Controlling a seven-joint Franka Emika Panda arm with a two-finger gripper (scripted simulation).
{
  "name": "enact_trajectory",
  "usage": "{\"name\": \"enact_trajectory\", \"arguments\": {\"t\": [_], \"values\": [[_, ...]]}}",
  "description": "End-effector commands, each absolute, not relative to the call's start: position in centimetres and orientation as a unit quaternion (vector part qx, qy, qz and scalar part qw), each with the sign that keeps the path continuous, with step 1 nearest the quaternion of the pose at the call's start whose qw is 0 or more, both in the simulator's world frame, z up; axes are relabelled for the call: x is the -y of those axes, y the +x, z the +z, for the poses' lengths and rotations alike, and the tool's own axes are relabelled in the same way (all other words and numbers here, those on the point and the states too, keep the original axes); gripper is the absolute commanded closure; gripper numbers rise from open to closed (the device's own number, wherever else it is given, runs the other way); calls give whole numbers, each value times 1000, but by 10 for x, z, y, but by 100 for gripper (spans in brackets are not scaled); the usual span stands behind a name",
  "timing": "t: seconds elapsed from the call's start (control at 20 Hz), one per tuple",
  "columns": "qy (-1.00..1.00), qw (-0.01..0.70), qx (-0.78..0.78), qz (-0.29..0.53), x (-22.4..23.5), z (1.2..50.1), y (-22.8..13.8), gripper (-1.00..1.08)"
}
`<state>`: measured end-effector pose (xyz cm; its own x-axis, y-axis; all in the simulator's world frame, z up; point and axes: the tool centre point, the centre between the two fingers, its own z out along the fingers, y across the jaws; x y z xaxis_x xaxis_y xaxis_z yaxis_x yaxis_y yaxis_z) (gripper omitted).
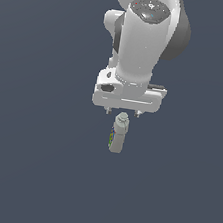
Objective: Pick up the object and move it to a goal position.
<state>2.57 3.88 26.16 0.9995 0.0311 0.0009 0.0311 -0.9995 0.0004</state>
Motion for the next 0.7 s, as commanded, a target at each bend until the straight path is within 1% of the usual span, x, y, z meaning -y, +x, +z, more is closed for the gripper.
{"name": "enact_trajectory", "arguments": {"t": [0.0,0.2,0.4,0.45,0.65], "values": [[1000,0,-16,0,-39,248,25,-92],[1000,0,-16,0,-39,234,26,-92],[1000,0,-16,0,-39,230,27,-92],[1000,0,-16,0,-39,230,27,108],[1000,0,-16,0,-39,230,27,108]]}}
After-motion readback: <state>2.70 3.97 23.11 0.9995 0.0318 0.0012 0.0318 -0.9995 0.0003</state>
